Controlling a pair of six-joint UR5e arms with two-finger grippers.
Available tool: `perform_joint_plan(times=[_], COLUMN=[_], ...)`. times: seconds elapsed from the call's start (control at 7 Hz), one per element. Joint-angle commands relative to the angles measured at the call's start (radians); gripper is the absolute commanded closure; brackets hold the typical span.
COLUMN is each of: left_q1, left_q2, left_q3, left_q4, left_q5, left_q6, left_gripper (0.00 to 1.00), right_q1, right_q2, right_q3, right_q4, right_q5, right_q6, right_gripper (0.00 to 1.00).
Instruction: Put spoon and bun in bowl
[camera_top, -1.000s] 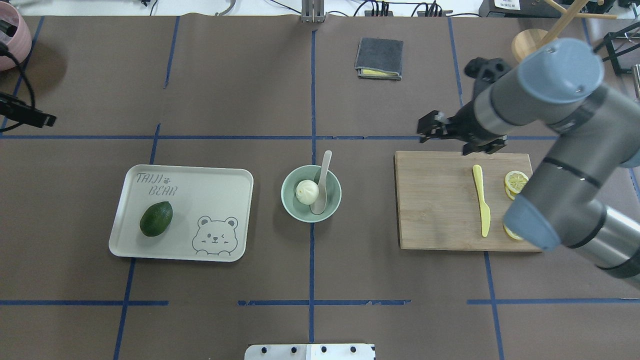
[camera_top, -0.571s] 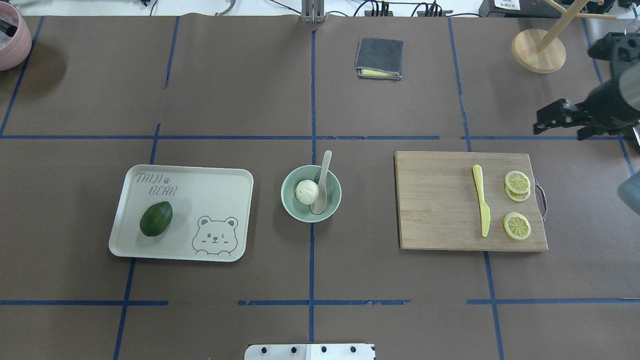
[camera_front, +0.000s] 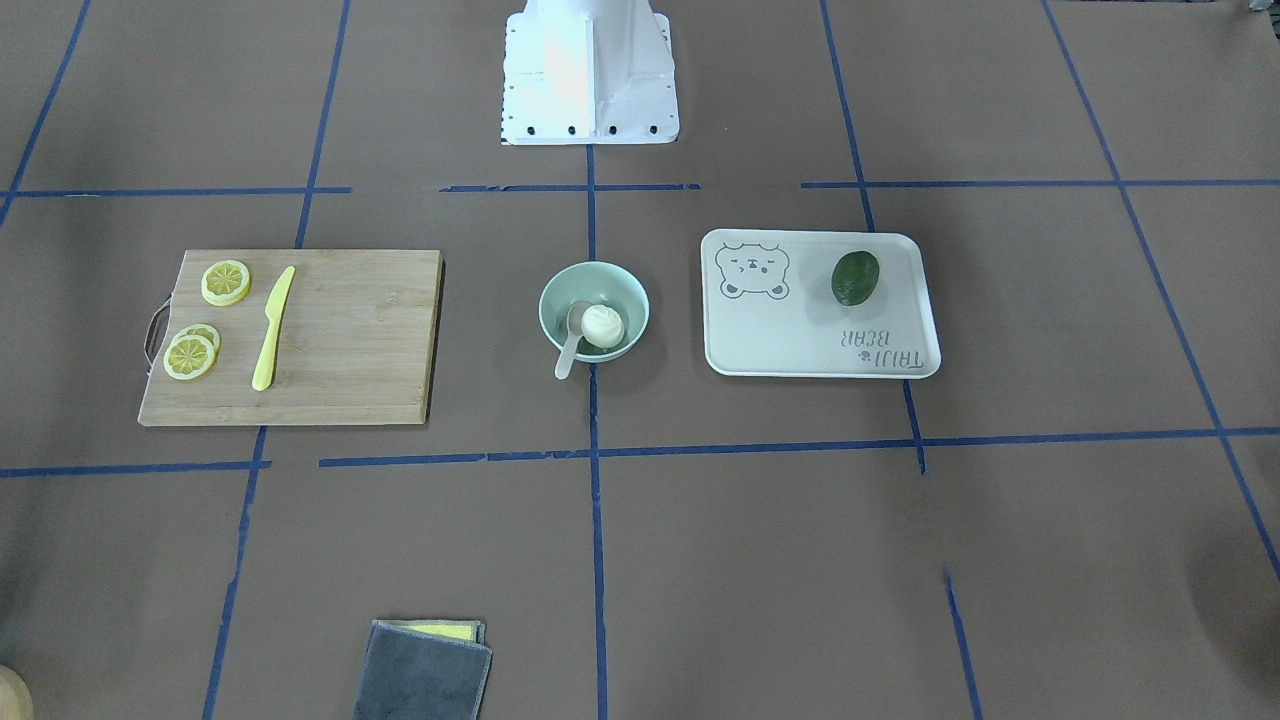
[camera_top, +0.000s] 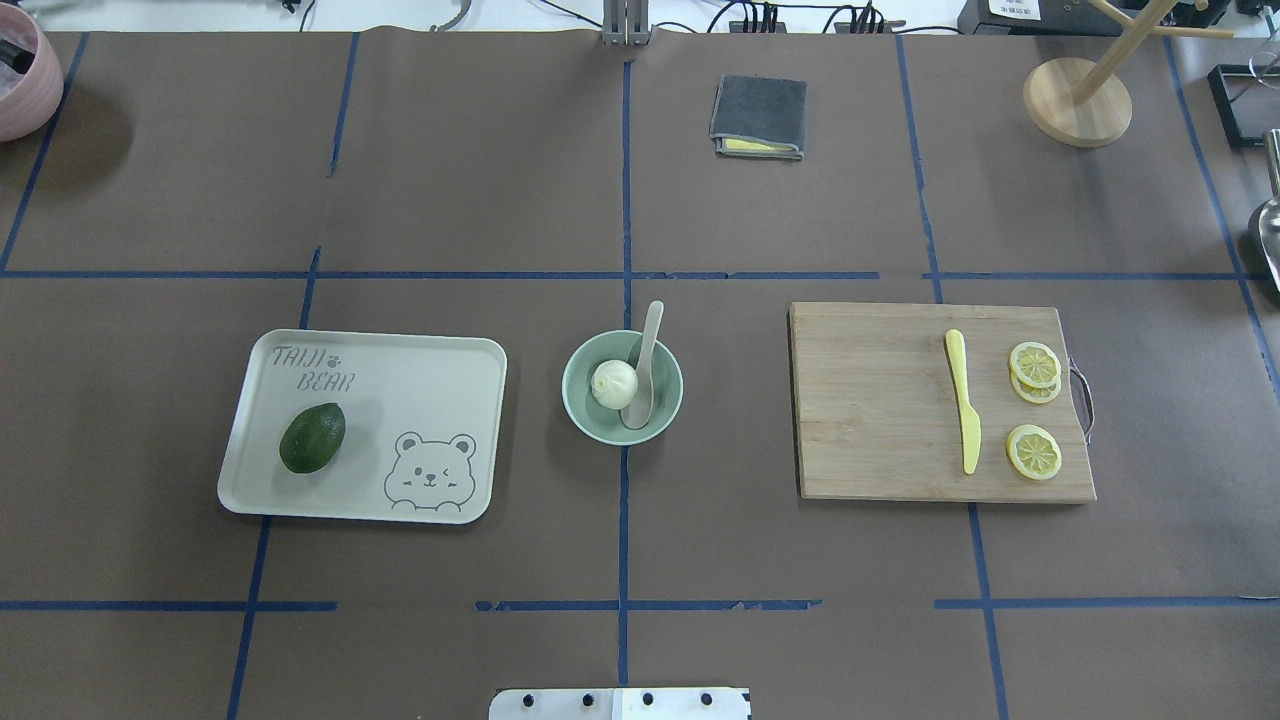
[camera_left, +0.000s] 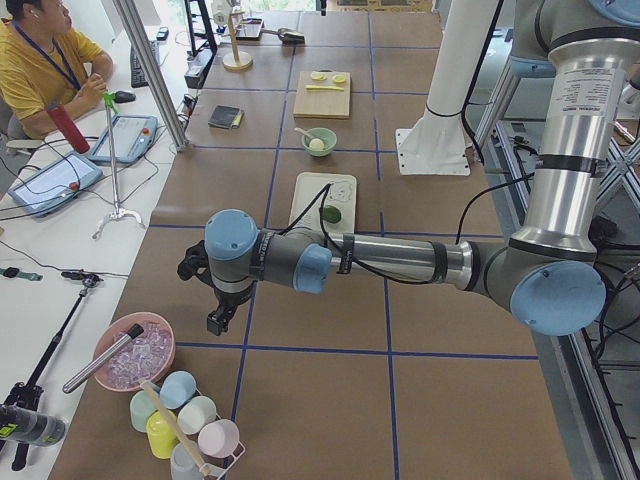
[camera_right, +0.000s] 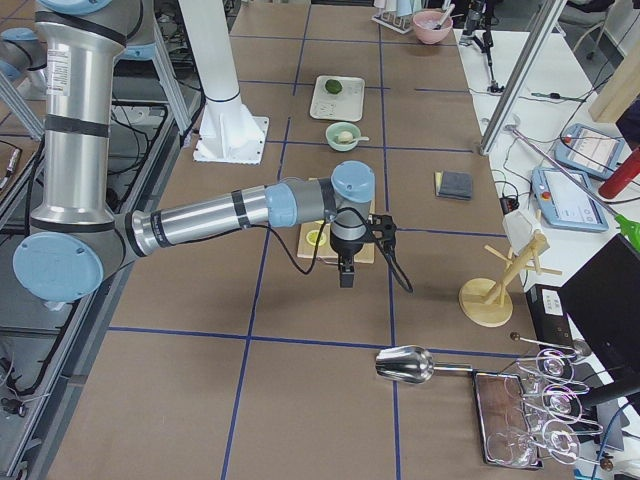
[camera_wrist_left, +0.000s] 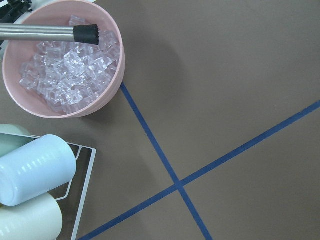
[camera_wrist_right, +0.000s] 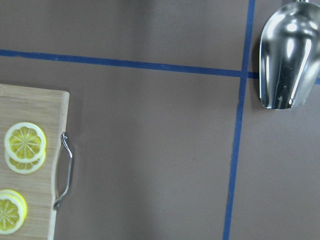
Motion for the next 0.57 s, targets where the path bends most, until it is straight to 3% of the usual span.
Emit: perform_joint_plan(times=[0.0,0.14,0.43], left_q1=[0.002,0.005,0.025], left_q2=[-0.013,0.026,0.077], left_q3=[-0.069,-0.080,-0.042], left_q4=[0.148,0.139,0.026], left_q5=[-0.036,-0.028,-0.026], left_q6=[-0.203,-0.216,-0.218], left_gripper=[0.00,0.00,0.00], right_q1=[0.053,0.070,0.069], right_q2=[-0.023,-0.034,-0.019], right_q3=[-0.075,-0.080,-0.074], right_q4=[-0.014,-0.011,-0.008], right_q5=[0.102,0.150,0.134], right_q6=[-0.061,-0.061,-0.051], right_gripper=[0.00,0.00,0.00])
